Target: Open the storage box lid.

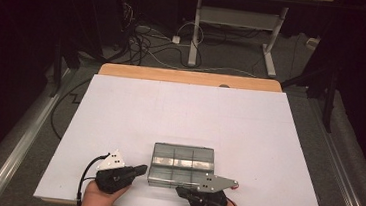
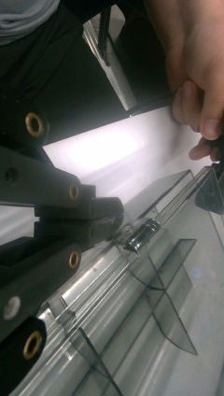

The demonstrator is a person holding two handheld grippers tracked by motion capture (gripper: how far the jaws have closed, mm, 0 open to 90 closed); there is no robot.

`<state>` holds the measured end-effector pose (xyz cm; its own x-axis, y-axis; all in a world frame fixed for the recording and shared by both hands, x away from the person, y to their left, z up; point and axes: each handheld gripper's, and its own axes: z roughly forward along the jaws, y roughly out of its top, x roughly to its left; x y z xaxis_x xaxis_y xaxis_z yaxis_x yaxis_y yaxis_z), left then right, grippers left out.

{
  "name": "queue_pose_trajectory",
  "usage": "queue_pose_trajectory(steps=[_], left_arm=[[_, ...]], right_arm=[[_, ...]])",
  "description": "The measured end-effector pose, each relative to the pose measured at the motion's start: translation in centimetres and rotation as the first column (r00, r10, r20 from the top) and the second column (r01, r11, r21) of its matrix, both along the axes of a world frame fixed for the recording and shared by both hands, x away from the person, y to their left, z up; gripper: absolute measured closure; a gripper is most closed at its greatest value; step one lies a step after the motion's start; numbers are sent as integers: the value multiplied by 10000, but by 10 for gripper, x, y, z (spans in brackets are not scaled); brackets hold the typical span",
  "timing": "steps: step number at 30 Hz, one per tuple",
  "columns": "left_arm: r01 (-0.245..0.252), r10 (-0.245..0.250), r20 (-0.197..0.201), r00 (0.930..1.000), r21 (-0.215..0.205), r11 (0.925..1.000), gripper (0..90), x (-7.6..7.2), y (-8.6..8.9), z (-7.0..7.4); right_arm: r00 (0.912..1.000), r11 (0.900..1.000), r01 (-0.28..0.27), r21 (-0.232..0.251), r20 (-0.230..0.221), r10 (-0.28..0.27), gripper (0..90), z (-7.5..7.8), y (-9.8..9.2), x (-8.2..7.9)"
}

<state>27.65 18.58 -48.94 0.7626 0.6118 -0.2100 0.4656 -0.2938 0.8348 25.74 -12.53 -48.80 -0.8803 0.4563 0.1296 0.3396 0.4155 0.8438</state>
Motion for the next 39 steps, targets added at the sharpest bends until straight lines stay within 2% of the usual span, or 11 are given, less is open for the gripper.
queue_pose_trajectory(steps=[10, 16, 25, 32, 35, 39], left_arm=[[89, -83, 177, 9998, -334, 9994, 874, -5, 1, 8], [186, -175, 291, 9994, -382, 9991, 874, -6, -1, 10], [392, -357, 473, 9982, -737, 9965, 874, -10, -5, 16], [569, -537, 411, 9977, -798, 9952, 874, -9, -11, 15], [673, -643, 461, 9969, -672, 9955, 875, -9, -13, 17], [683, -643, 545, 9964, -745, 9949, 875, -9, -12, 19]], right_arm=[[9989, 9998, 175, 95, 442, -179, 900, 13, 2, 1], [9976, 9993, 264, 247, 638, -279, 900, 19, 1, 2], [9951, 9984, 351, 445, 914, -391, 900, 28, -1, 2], [9949, 9987, 339, 383, 938, -374, 900, 28, -1, 1], [9946, 9990, 366, 256, 961, -389, 900, 27, -3, -2], [9937, 9988, 486, 114, 1003, -495, 900, 28, -18, -13]])
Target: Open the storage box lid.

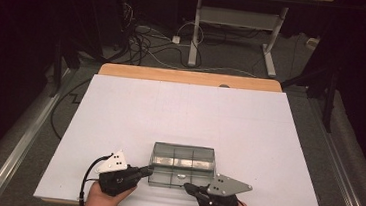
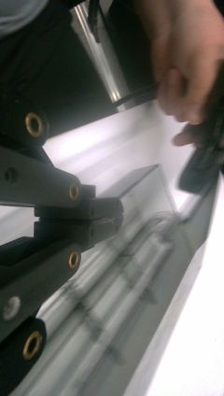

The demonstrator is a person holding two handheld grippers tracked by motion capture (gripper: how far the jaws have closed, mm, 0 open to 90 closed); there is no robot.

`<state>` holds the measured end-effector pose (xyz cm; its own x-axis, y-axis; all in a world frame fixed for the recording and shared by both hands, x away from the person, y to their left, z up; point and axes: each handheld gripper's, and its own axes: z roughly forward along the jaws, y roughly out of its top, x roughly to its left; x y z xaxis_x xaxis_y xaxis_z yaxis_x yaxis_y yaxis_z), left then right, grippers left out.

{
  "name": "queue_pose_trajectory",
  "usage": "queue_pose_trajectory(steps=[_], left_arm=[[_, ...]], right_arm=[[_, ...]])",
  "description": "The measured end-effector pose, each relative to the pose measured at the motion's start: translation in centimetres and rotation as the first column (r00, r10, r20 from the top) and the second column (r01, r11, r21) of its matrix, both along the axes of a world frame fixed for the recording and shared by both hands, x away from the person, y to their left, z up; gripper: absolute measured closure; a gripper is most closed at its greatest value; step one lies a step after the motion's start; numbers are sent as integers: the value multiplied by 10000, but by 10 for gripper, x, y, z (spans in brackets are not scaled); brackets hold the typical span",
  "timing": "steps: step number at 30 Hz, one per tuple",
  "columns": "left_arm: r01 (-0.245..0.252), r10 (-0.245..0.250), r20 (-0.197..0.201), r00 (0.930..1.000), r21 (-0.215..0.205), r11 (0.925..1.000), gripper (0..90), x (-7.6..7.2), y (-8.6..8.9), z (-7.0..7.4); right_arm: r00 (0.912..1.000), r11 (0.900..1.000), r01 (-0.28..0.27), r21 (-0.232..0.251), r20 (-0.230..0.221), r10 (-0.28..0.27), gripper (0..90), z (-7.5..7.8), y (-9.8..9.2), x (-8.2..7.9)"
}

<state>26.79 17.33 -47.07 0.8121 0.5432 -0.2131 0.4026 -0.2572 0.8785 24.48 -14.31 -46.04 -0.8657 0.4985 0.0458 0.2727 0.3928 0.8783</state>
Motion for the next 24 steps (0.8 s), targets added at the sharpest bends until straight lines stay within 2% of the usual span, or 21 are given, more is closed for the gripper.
queue_pose_trajectory(steps=[4, 7, 14, 18, 24], left_arm=[[83, -83, 3, 10000, 14, 10000, 875, 2, -2, 0], [124, -124, 16, 9999, -16, 9999, 875, 3, -3, 0], [183, -183, 31, 9998, -87, 9998, 875, 5, -5, 1], [212, -211, 42, 9998, -87, 9997, 875, 6, -5, 2], [228, -228, 49, 9997, -59, 9997, 875, 6, -6, 2]], right_arm=[[9990, 9994, 329, -135, -306, -333, 900, -6, -21, -7], [9973, 9982, 504, -322, -524, -520, 900, -12, -29, -9], [9921, 9921, 882, -896, -813, -956, 900, -23, -36, -7], [9895, 9901, 1093, -878, -850, -1167, 900, -24, -40, -5], [9893, 9897, 1122, -884, -839, -1196, 900, -24, -42, -4]])
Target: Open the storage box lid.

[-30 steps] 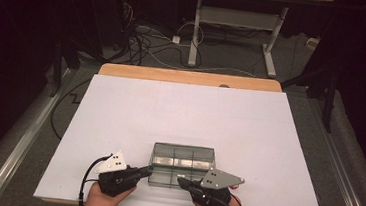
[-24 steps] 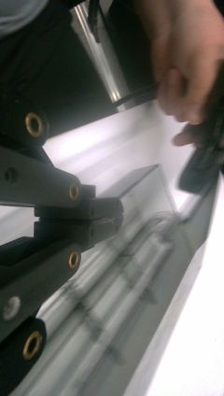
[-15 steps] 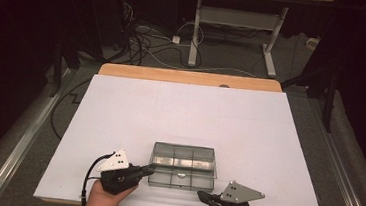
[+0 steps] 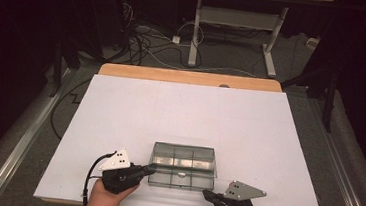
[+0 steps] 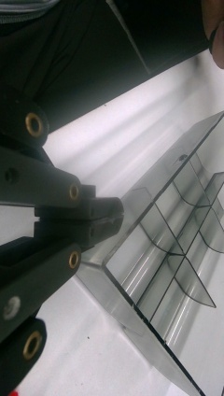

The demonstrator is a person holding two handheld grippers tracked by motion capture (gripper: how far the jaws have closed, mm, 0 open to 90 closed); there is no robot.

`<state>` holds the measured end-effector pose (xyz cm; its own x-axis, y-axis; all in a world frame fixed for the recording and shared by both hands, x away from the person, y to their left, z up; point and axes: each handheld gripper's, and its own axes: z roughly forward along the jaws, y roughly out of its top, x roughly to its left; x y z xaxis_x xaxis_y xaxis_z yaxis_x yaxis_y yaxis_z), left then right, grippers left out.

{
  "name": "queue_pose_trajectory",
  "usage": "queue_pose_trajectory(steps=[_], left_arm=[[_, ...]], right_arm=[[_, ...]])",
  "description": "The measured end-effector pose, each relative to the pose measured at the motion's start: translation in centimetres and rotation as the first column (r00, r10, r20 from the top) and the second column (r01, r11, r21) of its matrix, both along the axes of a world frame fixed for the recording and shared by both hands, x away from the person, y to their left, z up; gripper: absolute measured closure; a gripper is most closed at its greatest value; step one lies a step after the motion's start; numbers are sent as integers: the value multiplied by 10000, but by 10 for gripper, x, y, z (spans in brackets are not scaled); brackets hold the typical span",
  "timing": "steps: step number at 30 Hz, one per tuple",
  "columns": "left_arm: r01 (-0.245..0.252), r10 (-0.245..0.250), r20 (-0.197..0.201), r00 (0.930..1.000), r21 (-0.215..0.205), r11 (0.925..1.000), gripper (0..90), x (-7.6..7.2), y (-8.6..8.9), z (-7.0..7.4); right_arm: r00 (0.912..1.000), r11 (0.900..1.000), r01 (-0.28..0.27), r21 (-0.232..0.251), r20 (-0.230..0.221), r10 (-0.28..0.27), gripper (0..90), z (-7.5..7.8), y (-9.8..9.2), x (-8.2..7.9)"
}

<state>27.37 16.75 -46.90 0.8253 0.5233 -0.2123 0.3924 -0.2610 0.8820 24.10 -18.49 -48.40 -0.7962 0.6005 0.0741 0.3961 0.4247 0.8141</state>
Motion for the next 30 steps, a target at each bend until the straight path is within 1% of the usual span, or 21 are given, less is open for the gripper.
queue_pose_trajectory(steps=[4, 8, 13, 18, 24, 30], left_arm=[[3, -3, 26, 10000, 11, 10000, 875, 0, -1, 0], [-5, 5, 33, 10000, 7, 10000, 875, 1, -1, 0], [-24, 24, 68, 10000, -4, 10000, 875, 2, -1, 0], [-23, 22, 161, 9999, 62, 10000, 875, 3, -1, 1], [-44, 42, 237, 9997, 92, 9999, 875, 5, -2, 0], [-89, 86, 240, 9997, 104, 9999, 875, 8, -3, 0]], right_arm=[[10000, 10000, 70, -3, 68, -70, 900, 1, -2, 1], [9999, 9999, 104, 123, 30, -104, 900, 1, -3, 1], [9997, 9991, 112, 409, 223, -121, 900, 8, -6, -2], [9981, 9980, 211, 602, 568, -245, 900, 16, -10, -3], [9944, 9947, 608, 829, 809, -675, 900, 21, -19, 1], [9861, 9879, 1193, 990, 1040, -1295, 900, 25, -28, 8]])
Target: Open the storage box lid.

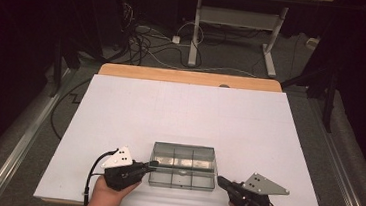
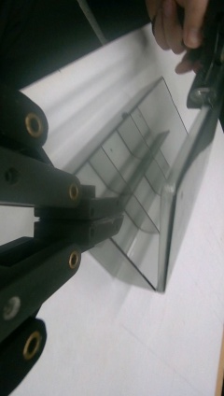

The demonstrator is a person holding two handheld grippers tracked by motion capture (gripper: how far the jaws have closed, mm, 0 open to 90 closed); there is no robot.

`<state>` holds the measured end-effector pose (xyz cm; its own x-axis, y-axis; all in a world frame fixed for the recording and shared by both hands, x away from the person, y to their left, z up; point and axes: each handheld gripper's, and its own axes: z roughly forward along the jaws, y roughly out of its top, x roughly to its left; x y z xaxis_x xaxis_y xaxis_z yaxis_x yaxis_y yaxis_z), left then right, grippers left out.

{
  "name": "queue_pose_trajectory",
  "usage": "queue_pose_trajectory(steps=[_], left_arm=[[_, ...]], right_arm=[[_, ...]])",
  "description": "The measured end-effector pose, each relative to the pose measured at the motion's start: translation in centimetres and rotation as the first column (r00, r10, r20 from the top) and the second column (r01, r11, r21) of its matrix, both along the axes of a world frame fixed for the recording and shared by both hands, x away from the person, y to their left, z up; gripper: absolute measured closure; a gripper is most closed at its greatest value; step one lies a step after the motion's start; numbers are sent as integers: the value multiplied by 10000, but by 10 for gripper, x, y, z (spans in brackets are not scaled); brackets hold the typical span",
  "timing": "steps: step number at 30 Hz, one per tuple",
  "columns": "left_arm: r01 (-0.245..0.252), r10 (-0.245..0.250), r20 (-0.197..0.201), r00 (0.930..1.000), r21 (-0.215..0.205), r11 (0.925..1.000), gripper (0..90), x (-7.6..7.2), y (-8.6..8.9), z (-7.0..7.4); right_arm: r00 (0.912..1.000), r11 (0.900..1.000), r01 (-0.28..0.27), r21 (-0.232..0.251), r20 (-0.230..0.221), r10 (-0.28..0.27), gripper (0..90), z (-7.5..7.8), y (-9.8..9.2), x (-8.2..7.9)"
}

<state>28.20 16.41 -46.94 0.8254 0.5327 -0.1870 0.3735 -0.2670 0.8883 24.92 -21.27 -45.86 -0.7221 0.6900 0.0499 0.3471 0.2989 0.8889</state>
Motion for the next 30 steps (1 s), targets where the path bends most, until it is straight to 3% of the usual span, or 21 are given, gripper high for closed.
queue_pose_trajectory(steps=[11, 24, 30], left_arm=[[-23, 21, 134, 9999, 148, 9999, 875, 7, -4, -2], [91, -96, 188, 9998, 226, 9997, 875, 21, -8, -4], [137, -143, 226, 9996, 259, 9996, 875, 29, -13, -4]], right_arm=[[9965, 9966, 818, 4, 148, -818, 900, -1, -6, 15], [9933, 9956, 919, 168, 692, -929, 900, 4, -13, 30], [9926, 9957, 905, 203, 800, -919, 900, 8, -12, 48]])
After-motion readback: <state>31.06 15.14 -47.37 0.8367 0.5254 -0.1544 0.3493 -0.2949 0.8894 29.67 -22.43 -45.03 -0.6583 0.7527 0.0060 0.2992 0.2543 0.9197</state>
